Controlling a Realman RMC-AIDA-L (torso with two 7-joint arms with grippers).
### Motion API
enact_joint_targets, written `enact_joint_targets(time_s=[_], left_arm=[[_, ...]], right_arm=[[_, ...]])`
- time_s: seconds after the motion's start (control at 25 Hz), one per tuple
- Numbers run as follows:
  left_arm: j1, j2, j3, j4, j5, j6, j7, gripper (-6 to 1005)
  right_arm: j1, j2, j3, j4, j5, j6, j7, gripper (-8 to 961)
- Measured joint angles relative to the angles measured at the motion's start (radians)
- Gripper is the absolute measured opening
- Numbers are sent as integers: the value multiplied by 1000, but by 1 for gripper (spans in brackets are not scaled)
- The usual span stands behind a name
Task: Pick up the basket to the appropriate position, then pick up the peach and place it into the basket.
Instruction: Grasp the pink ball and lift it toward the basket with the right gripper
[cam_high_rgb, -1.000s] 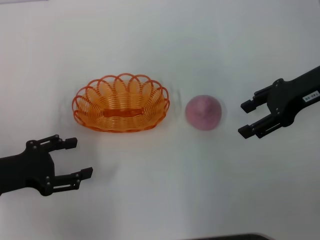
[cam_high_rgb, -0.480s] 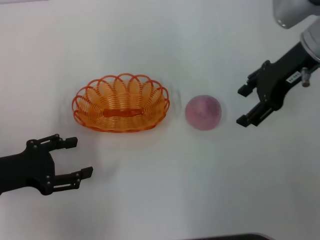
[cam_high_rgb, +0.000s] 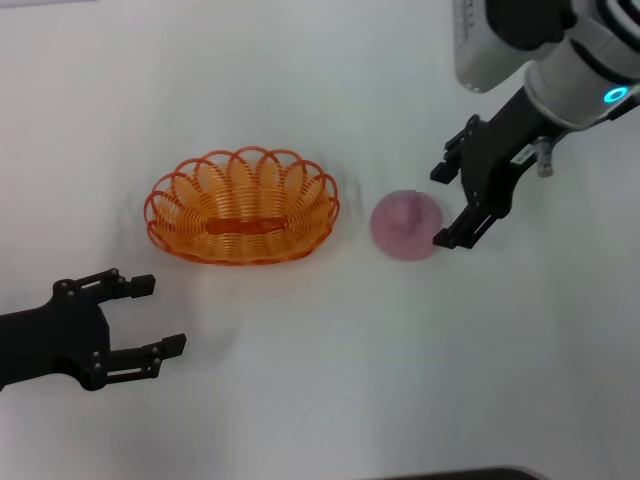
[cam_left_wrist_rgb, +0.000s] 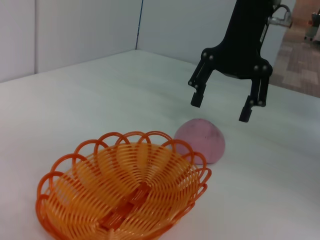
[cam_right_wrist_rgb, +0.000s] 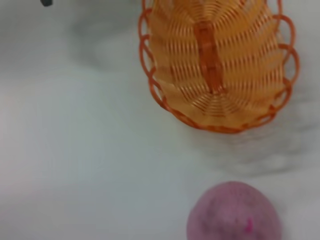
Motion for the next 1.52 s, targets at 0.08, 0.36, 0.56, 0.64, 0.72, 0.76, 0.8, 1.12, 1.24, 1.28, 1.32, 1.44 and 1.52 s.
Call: enact_joint_targets(time_s=[0.08,0.36,0.56,0.64,0.72,0.76,0.8,1.12,1.24,1.28,1.32,1.44,1.52], left_arm=[[1,0,0,2,0,0,-1,827],[2,0,-1,3,0,4,-1,827],[3,0,-1,3,0,4,-3,826],[3,0,-1,3,0,5,-4,826],[3,0,-1,4,0,7,-6,826],[3,0,-1,4,0,8,-8,826],[3,0,-1,5,0,8,-9,826],[4,0,-1,6,1,9,-14,826],[4,0,-1,6,1,9,-14,826],[4,0,-1,6,1,9,-14,826],[4,0,-1,6,2,9,-15,826],[3,0,-1,6,1,9,-15,826],[3,0,-1,6,2,9,-15,826]], right_arm=[[0,1,-24,-1,14,7,9,895],[-7,3,-81,6,32,64,27,894],[-12,4,-123,28,68,109,29,893],[-13,3,-134,33,79,121,30,893],[-14,3,-142,40,84,133,30,892],[-14,3,-146,44,85,139,30,892],[-14,3,-150,49,85,148,30,892],[-13,3,-190,102,88,212,35,891],[-13,2,-203,114,97,226,41,890],[-13,2,-205,116,99,228,43,890],[-13,2,-205,116,100,231,45,890],[-13,1,-205,116,100,237,53,889],[-14,0,-205,114,100,238,58,889]])
